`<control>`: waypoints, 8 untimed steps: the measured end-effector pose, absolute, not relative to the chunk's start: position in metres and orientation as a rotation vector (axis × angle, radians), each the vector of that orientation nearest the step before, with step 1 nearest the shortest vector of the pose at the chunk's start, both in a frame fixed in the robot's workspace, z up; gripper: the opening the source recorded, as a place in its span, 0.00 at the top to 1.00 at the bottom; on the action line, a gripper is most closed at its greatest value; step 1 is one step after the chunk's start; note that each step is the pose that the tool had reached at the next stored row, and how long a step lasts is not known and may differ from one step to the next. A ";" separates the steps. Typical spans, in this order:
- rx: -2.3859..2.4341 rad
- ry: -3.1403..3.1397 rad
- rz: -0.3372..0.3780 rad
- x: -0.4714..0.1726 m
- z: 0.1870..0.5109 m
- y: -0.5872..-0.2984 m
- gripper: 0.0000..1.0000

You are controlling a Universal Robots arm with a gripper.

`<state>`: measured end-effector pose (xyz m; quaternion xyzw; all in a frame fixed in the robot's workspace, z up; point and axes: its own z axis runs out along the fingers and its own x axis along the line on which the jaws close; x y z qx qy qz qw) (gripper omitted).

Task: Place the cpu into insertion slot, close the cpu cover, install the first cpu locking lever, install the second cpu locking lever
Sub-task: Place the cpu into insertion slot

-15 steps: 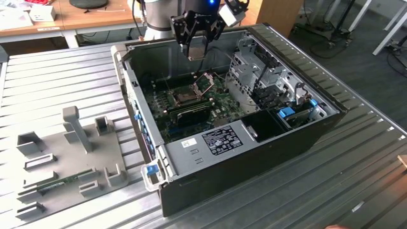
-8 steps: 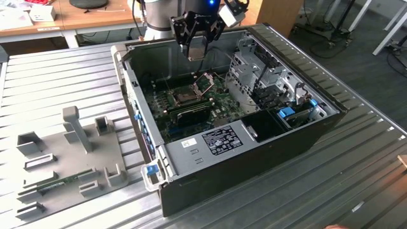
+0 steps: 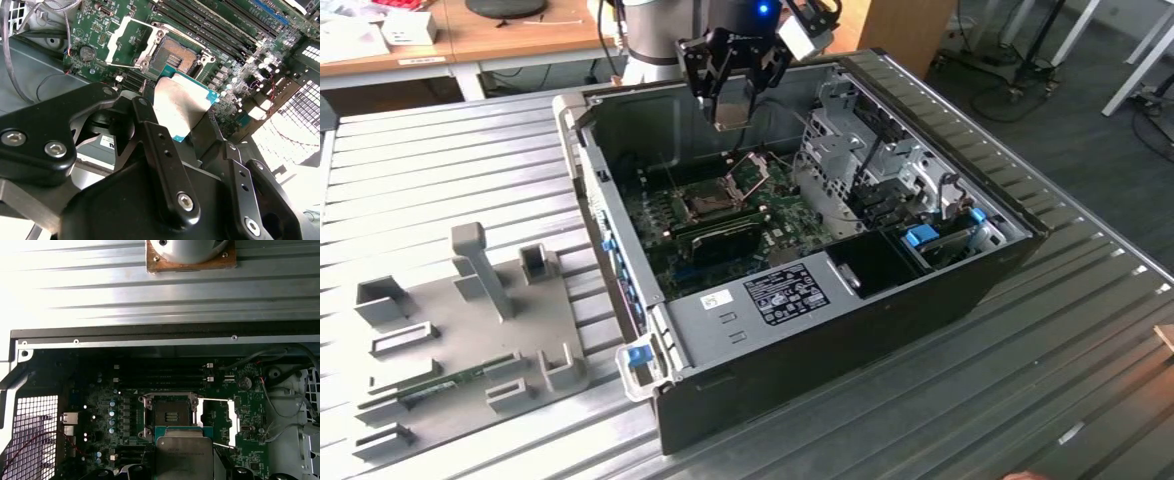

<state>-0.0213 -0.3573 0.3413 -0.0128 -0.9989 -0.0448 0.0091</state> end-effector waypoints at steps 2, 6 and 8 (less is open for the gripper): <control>-0.040 -3.120 -0.140 -0.021 0.341 -0.357 0.46; -0.040 -3.120 -0.140 -0.021 0.339 -0.357 0.46; -0.040 -3.120 -0.140 -0.021 0.338 -0.357 0.46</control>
